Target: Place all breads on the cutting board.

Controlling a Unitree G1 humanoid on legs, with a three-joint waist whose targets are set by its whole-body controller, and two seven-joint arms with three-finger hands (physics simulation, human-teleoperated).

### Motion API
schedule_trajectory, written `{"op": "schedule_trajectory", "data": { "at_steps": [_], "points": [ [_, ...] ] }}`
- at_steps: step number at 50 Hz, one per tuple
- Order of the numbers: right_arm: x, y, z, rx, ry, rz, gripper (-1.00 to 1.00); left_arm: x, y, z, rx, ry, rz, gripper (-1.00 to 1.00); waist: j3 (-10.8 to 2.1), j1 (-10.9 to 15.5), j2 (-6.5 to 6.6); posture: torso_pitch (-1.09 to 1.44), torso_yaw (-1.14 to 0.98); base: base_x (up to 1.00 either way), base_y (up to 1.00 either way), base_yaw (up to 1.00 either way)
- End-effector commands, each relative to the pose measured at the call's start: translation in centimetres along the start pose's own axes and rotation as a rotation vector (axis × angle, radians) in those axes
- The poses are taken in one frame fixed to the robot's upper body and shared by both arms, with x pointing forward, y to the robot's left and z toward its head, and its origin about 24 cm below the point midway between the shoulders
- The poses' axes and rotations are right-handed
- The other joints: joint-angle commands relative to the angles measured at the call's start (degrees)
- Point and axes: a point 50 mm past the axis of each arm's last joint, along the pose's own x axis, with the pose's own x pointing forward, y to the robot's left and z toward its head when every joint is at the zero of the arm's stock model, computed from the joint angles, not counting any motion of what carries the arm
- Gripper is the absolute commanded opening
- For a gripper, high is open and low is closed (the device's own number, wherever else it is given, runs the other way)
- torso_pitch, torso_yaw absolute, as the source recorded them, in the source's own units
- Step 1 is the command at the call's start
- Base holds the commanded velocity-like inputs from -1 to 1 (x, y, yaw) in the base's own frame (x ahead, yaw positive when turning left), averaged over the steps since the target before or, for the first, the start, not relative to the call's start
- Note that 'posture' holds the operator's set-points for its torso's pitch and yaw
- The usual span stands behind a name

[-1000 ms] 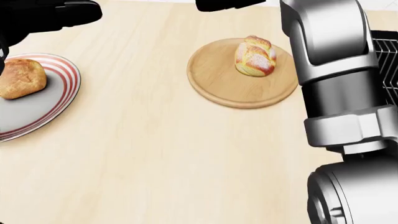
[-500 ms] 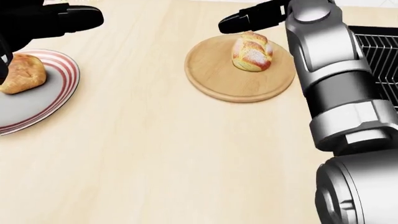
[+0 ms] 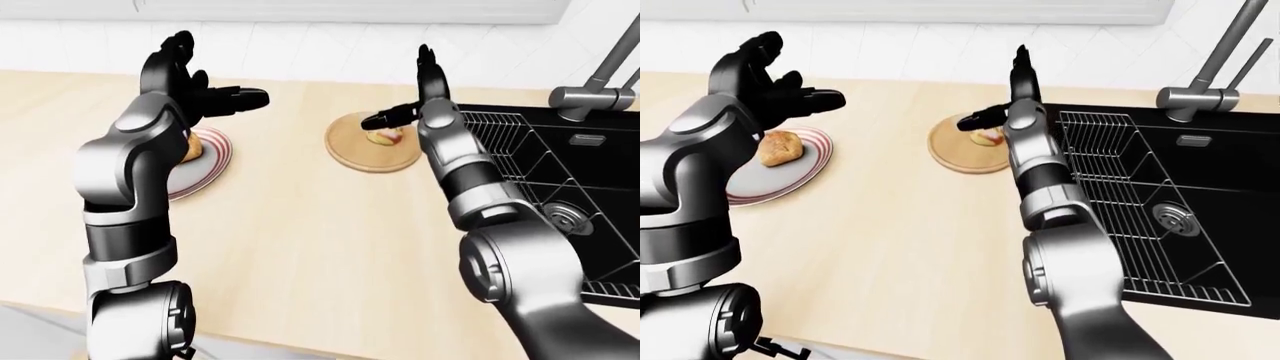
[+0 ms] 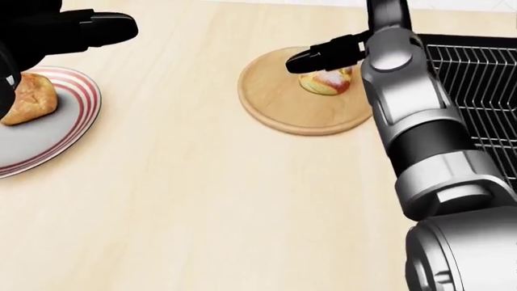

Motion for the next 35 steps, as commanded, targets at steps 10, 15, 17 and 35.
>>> {"op": "schedule_trajectory", "data": {
  "at_steps": [10, 15, 17, 35],
  "points": [
    [0.0, -0.7, 2.2, -0.004, -0.108, -0.041, 1.00, -0.5, -0.2, 2.1, -0.005, -0.102, -0.010, 1.00, -1.97, 0.02, 0.00, 0.00, 0.00, 0.00, 0.00, 0.00],
    [0.0, -0.7, 2.2, -0.008, -0.106, -0.042, 1.00, -0.5, -0.3, 2.2, -0.005, -0.102, -0.011, 1.00, -1.94, 0.01, -0.02, 0.00, 0.00, 0.00, 0.00, 0.00],
    [0.0, -0.6, 2.1, -0.007, -0.105, -0.042, 1.00, -0.6, -0.4, 2.3, -0.005, -0.102, -0.012, 1.00, -1.93, 0.01, -0.01, 0.00, 0.00, 0.00, 0.00, 0.00],
    [-0.1, -0.2, 1.5, -0.020, -0.103, -0.035, 0.91, -0.6, -0.3, 2.3, -0.006, -0.104, -0.014, 1.00, -1.99, 0.01, 0.00, 0.00, 0.00, 0.00, 0.00, 0.00]
  ]
}}
